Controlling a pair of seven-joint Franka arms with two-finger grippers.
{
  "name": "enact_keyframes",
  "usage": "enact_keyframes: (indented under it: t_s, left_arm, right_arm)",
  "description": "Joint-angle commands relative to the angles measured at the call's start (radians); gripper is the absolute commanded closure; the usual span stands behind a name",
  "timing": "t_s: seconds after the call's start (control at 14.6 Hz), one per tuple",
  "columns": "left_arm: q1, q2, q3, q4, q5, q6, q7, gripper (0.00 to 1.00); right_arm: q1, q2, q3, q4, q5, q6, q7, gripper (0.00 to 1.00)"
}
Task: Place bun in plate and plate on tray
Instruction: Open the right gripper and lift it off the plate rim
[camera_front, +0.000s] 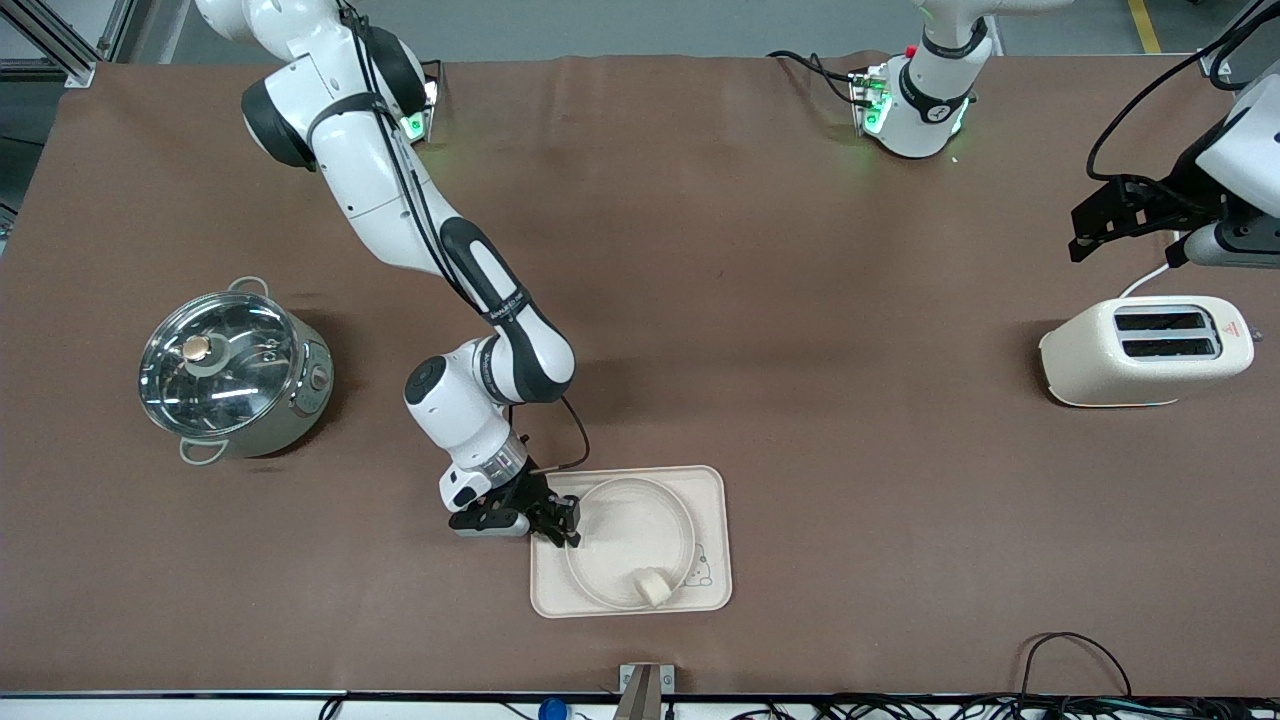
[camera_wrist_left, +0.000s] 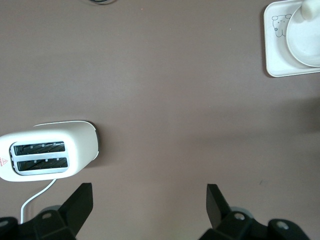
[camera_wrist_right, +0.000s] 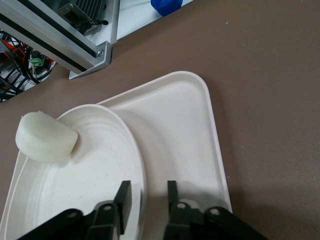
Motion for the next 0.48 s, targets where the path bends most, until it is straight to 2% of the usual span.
enact_keyframes:
  t_s: [0.0, 0.14, 0.21, 0.27, 0.41]
  left_arm:
    - [-0.005, 0.012, 0.010, 0.026, -0.016, -0.002, 0.013, 0.00]
    - [-0.005, 0.013, 0.010, 0.026, -0.017, 0.000, 0.013, 0.00]
    - [-0.003, 0.013, 0.010, 0.026, -0.017, 0.001, 0.014, 0.00]
    - [-0.003, 0.018, 0.010, 0.026, -0.017, 0.003, 0.014, 0.00]
    - [-0.003, 0.019, 0.010, 0.026, -0.017, 0.004, 0.014, 0.00]
  right_arm:
    - [-0.005, -0.013, 0.009, 0.016, 0.014, -0.015, 0.009, 0.34]
    - [0.000, -0.045, 0.010, -0.001, 0.016, -0.027, 0.056, 0.27]
    - [0.007, -0.068, 0.009, -0.019, 0.016, -0.050, 0.079, 0.16]
    - [0.012, -0.094, 0.007, -0.048, 0.014, -0.063, 0.098, 0.00]
    - [0.026, -0.176, 0.007, -0.164, 0.014, -0.063, 0.103, 0.00]
